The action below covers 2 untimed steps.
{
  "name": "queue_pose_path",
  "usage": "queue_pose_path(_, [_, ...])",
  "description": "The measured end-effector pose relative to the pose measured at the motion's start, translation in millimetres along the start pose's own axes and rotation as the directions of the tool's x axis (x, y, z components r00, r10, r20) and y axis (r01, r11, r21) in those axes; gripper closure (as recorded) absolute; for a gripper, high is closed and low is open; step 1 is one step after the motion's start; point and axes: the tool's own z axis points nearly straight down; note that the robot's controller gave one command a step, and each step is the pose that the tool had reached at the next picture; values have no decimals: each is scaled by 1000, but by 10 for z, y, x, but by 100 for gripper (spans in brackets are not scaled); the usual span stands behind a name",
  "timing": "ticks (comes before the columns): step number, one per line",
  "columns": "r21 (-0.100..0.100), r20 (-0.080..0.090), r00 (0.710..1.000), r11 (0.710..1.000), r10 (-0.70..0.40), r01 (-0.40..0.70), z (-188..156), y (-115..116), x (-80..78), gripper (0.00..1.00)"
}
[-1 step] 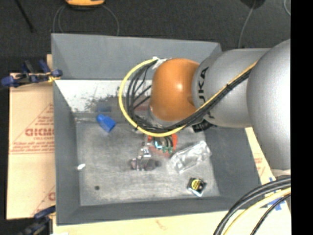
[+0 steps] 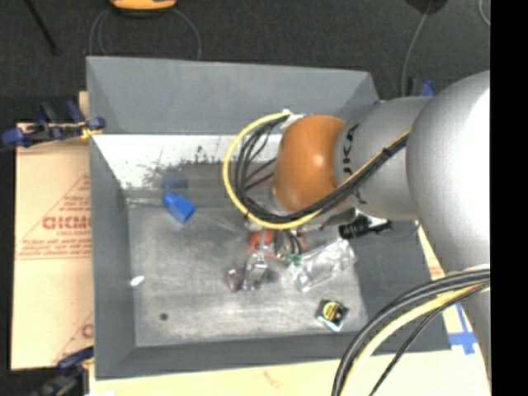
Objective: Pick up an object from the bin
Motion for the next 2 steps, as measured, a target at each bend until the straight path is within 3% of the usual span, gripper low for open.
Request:
queue_pose_path(1, [-3, 3, 1000, 1000, 1, -1, -23, 21, -5, 100])
queue_pose_path(2, [1, 14, 975, 975, -223, 223, -1658, -193, -231, 100])
